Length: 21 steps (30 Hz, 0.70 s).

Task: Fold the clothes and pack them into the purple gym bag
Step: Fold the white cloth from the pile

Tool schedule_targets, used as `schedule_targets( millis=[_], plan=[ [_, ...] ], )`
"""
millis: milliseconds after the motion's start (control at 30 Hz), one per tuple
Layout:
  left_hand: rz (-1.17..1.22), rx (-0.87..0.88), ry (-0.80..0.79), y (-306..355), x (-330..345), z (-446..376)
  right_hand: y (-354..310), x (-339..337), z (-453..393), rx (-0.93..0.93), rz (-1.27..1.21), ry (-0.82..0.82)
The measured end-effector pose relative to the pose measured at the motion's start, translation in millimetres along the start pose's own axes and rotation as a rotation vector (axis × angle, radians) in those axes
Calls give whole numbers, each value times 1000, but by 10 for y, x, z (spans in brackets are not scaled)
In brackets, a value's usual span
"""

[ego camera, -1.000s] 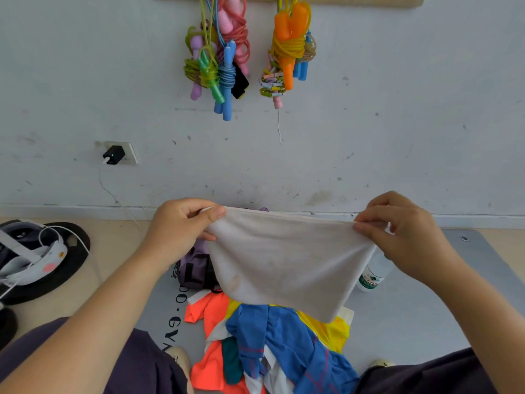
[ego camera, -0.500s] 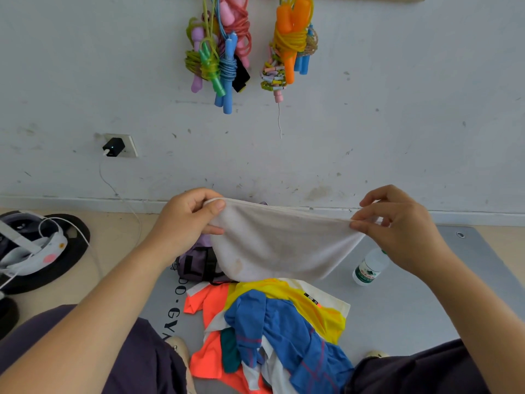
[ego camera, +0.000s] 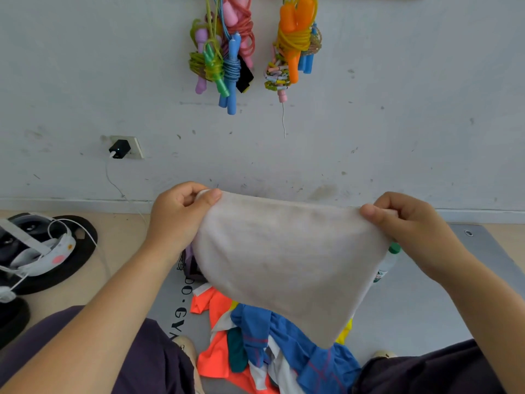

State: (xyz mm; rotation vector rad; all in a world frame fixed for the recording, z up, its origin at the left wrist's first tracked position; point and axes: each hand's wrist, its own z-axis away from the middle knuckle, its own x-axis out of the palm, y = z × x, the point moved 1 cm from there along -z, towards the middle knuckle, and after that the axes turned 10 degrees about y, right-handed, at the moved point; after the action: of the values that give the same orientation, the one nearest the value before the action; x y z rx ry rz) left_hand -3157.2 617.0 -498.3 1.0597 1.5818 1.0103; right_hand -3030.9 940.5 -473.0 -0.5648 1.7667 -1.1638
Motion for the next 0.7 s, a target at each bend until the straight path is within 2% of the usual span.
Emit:
schedule_targets(
  millis=[67, 133, 233, 333, 433, 533, 600, 700],
  plan=[
    [-44, 12, 32, -17, -1, -7, -8, 18, -1, 15, -32, 26],
    [-141, 37, 22, -31, 12, -14, 19, 58, 1, 20, 37, 25],
    [-86, -49, -46, -25, 79, 40, 23, 152, 53, 40, 101, -25],
    [23, -172, -172, 16, 213, 195, -85, 294, 189, 22, 29, -214],
    [93, -221, -314, 113, 362, 407, -217, 443, 344, 48, -153, -448],
    [187, -266, -445, 200, 450, 556, -274, 537, 425, 52, -179, -605],
    [226, -275, -523, 244, 479, 612, -303, 574, 430, 7, -176, -583],
    [271, -306, -569, 283, 522, 660, -316, 610, 417, -86, -71, -321]
  ],
)
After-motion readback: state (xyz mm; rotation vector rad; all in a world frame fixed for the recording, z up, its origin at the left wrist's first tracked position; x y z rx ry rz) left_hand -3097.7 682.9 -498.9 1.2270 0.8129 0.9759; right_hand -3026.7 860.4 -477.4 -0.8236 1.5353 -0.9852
